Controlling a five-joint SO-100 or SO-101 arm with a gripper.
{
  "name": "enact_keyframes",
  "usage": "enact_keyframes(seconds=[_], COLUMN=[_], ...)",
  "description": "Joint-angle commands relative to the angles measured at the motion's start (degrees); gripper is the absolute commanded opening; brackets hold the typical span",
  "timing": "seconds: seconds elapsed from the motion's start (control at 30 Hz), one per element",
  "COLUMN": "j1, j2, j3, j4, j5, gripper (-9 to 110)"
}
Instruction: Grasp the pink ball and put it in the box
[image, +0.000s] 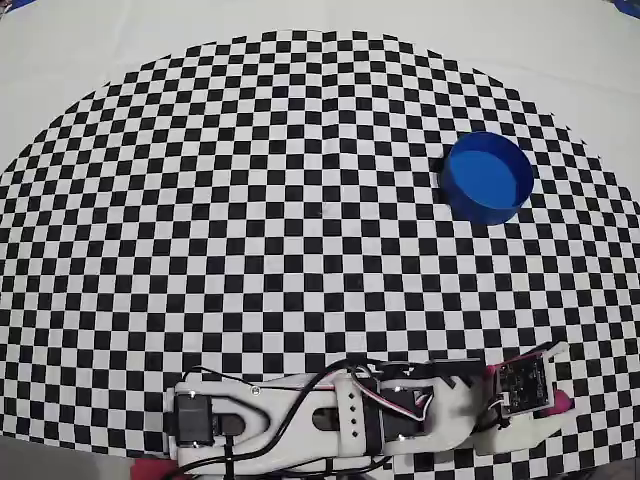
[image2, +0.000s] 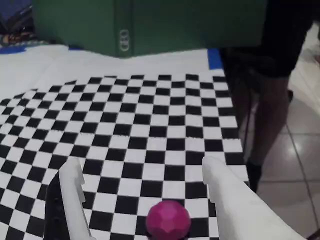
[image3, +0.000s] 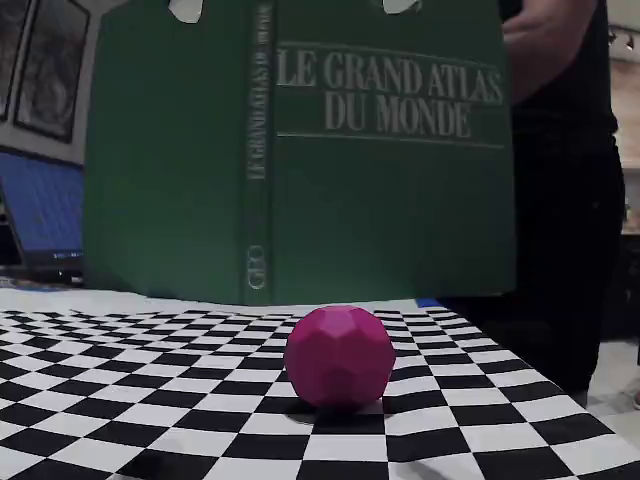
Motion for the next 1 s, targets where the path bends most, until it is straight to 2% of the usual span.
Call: enact_keyframes(seconds=[0.0, 0.37, 0.97], j1=[0.8, 1.7, 2.5], j2=[-2.7, -14.2, -24.7], j3=[-0.2, -3.7, -8.9], j4=[-2.8, -7.9, -7.6], j5=[0.3, 0.3, 0.4], gripper=[28, 28, 28])
